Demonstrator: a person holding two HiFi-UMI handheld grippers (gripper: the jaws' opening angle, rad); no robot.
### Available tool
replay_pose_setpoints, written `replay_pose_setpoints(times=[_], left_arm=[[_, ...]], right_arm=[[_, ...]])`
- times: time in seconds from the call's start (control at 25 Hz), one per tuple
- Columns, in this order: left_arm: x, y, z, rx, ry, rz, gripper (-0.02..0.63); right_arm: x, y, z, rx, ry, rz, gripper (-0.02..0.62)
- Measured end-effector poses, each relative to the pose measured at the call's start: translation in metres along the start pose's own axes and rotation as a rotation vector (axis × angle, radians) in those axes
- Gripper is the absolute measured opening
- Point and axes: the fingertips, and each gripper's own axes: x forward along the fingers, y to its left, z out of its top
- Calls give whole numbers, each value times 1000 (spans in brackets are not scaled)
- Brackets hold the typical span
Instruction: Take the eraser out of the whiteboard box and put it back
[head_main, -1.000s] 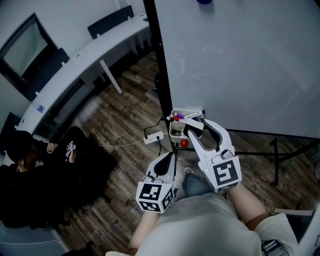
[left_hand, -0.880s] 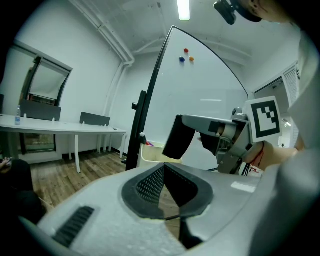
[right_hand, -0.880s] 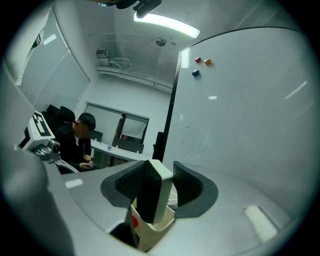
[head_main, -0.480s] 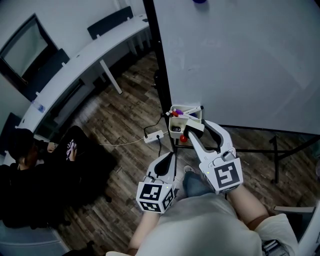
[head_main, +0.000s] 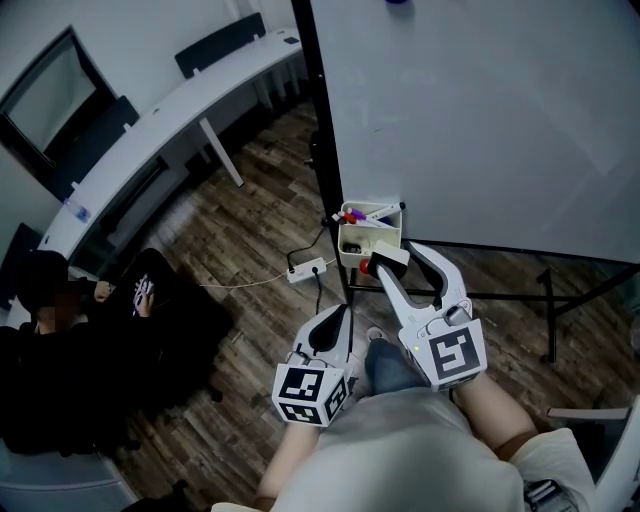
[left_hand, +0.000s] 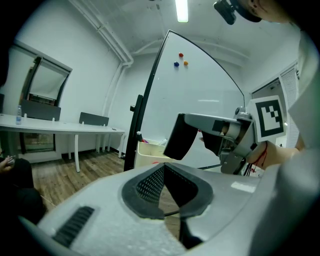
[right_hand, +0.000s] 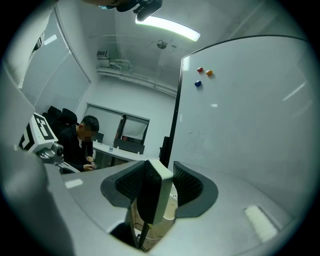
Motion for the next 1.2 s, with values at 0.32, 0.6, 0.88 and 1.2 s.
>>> replay_pose_setpoints(times=[0.32, 0.6, 0.88, 1.2], left_arm=[[-14, -5, -5, 2, 0, -4, 0], [-27, -10, -9, 2, -8, -3, 0], [-37, -14, -12, -1, -13, 1, 0], [-44, -17, -15, 10, -13, 16, 0]], right_arm=[[-13, 12, 4, 10, -5, -5, 187], [-27, 22, 10, 14, -18, -11, 187], [-38, 30, 13, 15, -24, -8, 187], [-46, 34, 12, 24, -20, -6, 187]])
